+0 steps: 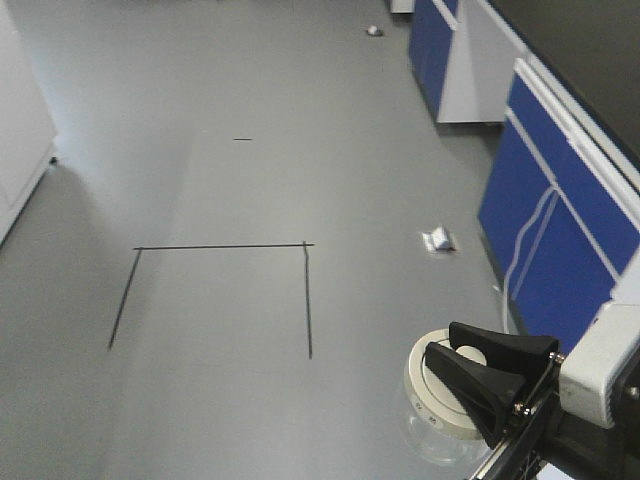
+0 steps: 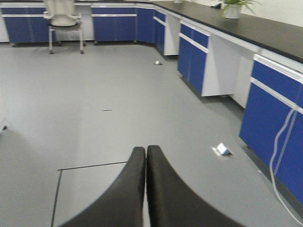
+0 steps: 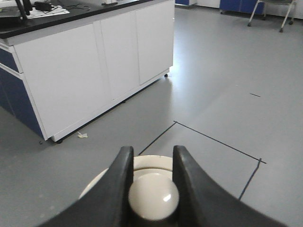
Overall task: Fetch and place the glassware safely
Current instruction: 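Drive the base across the lab to the black bench holding the jar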
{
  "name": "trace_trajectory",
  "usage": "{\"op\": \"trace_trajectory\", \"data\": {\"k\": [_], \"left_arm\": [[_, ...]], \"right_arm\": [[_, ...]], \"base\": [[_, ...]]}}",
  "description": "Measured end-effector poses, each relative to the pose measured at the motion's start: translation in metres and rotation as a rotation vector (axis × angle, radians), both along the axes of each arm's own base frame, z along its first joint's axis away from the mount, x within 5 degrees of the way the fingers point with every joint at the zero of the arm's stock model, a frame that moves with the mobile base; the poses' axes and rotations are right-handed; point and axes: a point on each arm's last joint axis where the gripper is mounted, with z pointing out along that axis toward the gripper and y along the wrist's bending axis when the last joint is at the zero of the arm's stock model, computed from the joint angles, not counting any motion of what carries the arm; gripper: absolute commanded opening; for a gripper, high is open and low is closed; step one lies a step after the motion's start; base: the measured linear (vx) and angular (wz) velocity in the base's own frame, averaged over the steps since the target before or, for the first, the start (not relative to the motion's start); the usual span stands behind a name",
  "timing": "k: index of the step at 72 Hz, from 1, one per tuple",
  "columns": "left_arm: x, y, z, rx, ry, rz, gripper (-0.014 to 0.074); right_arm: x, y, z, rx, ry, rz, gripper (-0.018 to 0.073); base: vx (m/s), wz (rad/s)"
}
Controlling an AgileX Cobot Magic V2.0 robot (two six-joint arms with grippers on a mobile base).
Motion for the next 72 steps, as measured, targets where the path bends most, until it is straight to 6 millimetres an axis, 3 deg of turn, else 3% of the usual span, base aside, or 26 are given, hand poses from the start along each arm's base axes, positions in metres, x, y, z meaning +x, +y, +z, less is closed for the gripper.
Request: {"op": "trace_trajectory", "data": {"k": [37,72], "left_arm": [[0.0,0.0,0.0,0.0,0.0,0.0,-0.0007],[0.0,0.0,0.0,0.0,0.0,0.0,-0.0007]], "right_arm": [[0.0,0.0,0.0,0.0,0.0,0.0,-0.0001],[0.0,0.0,-0.0001,-0.001,0.001,0.0,-0.0001]], "base": [[0.18,0.19],[0.43,-0.07]]}}
